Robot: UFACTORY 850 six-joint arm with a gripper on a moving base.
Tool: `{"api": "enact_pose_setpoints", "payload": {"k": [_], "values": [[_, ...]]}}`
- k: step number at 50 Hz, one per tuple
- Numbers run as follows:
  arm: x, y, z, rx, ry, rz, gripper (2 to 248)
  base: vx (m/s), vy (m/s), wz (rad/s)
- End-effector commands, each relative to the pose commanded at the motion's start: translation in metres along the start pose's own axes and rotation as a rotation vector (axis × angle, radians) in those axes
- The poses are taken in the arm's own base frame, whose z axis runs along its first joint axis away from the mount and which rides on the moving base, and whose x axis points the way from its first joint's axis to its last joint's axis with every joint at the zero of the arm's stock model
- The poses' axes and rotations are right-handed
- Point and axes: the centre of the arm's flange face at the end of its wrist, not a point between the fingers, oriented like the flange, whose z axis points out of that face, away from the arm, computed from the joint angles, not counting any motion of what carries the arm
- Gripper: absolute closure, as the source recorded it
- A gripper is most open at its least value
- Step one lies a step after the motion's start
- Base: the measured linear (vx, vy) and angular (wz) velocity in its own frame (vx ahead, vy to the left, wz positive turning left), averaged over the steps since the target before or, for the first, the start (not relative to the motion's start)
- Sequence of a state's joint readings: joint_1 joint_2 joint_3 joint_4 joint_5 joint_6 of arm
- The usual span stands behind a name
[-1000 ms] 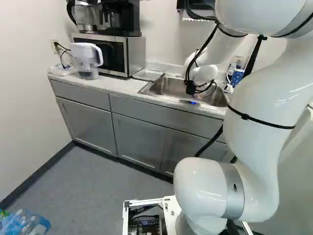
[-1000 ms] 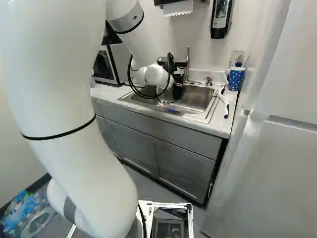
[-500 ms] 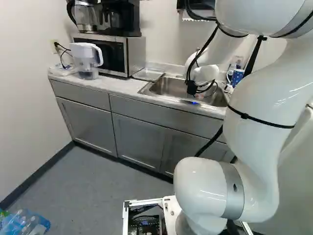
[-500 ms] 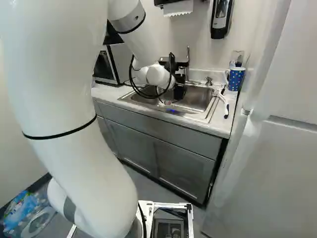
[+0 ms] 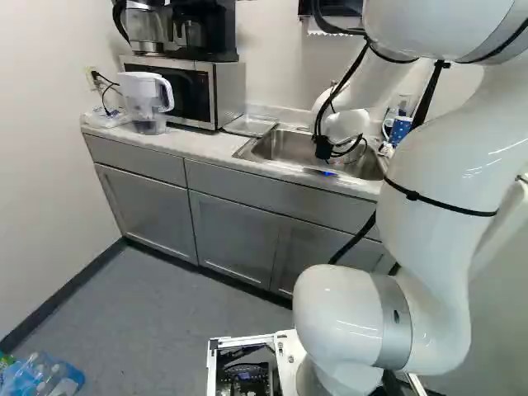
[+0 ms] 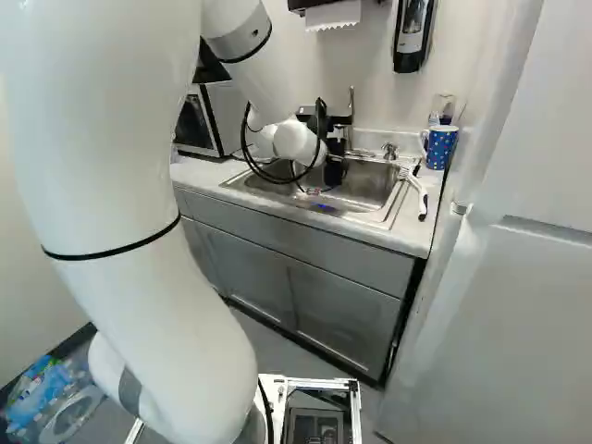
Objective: Rinse the cup and place it in the tray
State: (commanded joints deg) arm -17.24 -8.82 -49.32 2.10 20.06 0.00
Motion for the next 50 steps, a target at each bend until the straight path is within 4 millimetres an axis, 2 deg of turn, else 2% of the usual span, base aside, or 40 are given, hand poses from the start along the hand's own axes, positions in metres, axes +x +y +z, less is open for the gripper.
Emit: {"api": "enact_pose_setpoints", "payload": {"k": [50], "values": [[0.0000,0.0000,0.0000,0.000,0.000,0.000,128,0.000,0.000,0.000]]}}
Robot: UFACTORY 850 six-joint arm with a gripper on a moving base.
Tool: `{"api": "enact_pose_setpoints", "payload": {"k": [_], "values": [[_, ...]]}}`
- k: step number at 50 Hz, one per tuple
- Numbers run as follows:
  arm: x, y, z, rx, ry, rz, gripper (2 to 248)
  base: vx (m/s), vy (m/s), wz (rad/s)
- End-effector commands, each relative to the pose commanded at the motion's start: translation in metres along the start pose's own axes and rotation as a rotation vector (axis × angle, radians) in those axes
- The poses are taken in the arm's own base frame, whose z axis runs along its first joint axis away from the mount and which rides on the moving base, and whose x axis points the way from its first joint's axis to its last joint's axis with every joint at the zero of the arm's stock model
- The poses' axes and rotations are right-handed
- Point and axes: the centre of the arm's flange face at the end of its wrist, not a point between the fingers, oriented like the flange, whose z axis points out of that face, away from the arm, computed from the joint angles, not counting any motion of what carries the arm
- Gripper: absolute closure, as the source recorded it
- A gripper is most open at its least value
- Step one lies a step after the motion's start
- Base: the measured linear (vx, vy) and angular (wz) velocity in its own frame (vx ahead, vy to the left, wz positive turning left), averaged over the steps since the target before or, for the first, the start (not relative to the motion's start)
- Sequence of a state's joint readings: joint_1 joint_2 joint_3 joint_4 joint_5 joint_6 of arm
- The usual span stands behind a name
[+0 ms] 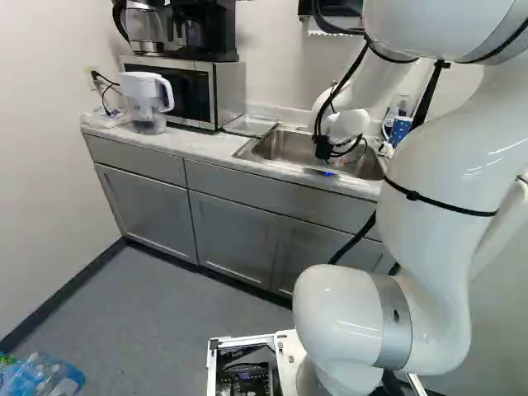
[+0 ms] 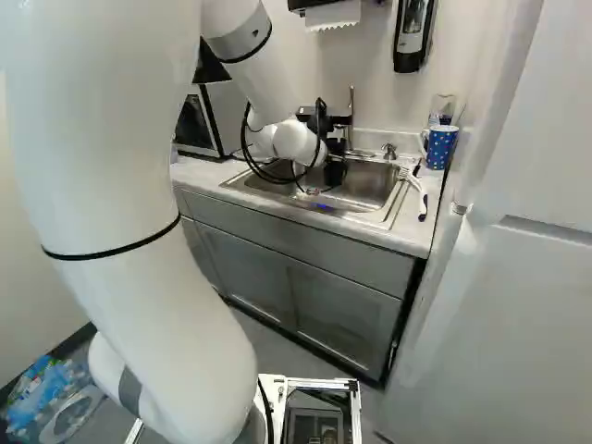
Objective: Rinse the cup and place it in the tray
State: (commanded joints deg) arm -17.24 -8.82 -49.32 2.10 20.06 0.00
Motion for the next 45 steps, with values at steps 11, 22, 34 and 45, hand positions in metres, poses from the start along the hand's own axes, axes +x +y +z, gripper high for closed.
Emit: {"api": "enact_pose_setpoints", "payload": {"k": [11,22,34,45], "values": [[0.0000,0.0000,0.0000,0.000,0.000,0.000,128,0.000,0.000,0.000],[0.0000,0.0000,0.0000,0.000,0.000,0.000,128,0.000,0.000,0.000],[0.0000,0.0000,0.0000,0.000,0.000,0.000,128,0.000,0.000,0.000],[0.0000,0.0000,0.0000,0.000,0.000,0.000,128,0.000,0.000,0.000]]}}
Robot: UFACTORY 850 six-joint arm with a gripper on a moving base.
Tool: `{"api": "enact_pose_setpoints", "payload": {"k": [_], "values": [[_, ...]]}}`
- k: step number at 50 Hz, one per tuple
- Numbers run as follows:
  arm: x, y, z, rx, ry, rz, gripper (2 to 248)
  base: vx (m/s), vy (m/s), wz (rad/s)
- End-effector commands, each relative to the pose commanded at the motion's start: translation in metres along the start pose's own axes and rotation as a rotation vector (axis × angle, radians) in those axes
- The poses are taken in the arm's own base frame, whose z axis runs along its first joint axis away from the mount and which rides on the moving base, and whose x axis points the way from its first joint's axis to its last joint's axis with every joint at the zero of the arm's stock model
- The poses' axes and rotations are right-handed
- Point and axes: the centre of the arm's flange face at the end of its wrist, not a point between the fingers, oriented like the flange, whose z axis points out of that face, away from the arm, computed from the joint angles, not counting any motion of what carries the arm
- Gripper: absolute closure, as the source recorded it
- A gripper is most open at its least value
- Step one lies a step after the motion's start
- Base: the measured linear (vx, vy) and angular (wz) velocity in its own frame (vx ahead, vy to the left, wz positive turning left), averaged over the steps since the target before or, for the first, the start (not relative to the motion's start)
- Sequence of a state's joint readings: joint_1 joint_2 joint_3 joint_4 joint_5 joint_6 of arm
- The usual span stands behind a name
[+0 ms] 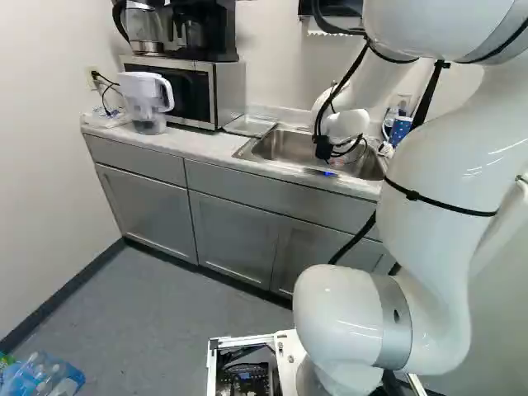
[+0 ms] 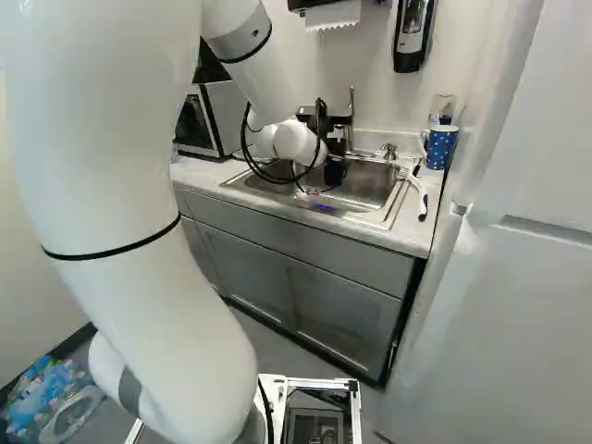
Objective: Rinse the cup and place it in the tray
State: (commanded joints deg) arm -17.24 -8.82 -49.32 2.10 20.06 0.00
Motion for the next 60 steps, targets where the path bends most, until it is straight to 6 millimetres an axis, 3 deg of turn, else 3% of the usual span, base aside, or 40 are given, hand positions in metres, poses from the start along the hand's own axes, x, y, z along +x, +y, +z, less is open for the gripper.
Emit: {"api": "enact_pose_setpoints", "payload": {"k": [60], "values": [[0.0000,0.0000,0.0000,0.000,0.000,0.000,128,0.000,0.000,0.000]]}}
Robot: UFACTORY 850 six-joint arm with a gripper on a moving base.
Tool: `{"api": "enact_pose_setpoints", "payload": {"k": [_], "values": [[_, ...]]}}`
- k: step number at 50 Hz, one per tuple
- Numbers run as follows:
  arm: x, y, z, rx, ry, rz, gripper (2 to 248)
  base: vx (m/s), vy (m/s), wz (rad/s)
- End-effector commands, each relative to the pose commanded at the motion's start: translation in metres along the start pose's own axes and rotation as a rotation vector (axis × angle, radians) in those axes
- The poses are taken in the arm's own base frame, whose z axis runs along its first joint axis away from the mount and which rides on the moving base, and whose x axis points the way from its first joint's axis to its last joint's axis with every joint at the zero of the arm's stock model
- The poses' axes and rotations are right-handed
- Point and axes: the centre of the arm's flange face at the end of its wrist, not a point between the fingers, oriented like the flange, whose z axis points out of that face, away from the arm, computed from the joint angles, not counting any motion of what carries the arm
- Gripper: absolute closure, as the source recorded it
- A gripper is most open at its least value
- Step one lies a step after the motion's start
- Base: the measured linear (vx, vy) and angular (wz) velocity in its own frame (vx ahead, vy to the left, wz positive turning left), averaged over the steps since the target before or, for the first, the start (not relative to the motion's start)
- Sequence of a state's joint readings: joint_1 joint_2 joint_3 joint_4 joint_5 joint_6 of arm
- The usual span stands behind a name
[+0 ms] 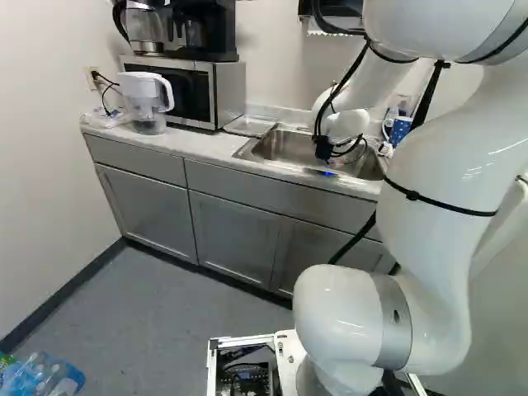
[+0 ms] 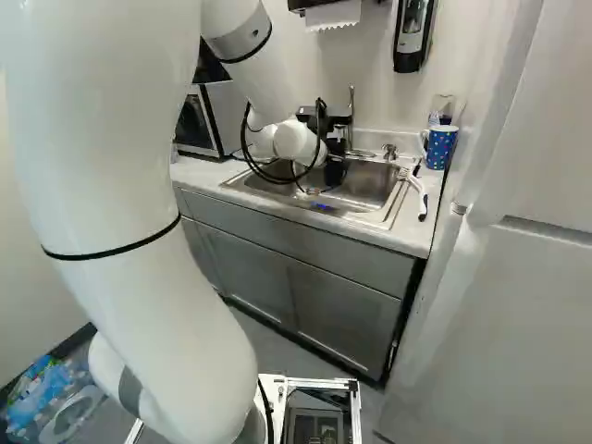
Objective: Rinse the cup and place it in the tray
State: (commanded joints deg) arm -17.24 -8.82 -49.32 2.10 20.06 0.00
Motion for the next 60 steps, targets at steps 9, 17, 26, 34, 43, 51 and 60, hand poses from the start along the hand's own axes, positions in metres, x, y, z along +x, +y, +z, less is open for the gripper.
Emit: {"api": "enact_pose_setpoints", "payload": {"k": [9,17,26,34,43,51,60], "values": [[0.0000,0.0000,0.0000,0.000,0.000,0.000,128,0.000,0.000,0.000],[0.0000,0.0000,0.0000,0.000,0.000,0.000,128,0.000,0.000,0.000],[0.0000,0.0000,0.0000,0.000,0.000,0.000,128,0.000,0.000,0.000],[0.0000,0.0000,0.0000,0.000,0.000,0.000,128,0.000,0.000,0.000],[0.0000,0.0000,0.0000,0.000,0.000,0.000,128,0.000,0.000,0.000],[0.0000,0.0000,0.0000,0.000,0.000,0.000,128,0.000,0.000,0.000],[0.0000,0.0000,0.0000,0.000,0.000,0.000,128,0.000,0.000,0.000]]}}
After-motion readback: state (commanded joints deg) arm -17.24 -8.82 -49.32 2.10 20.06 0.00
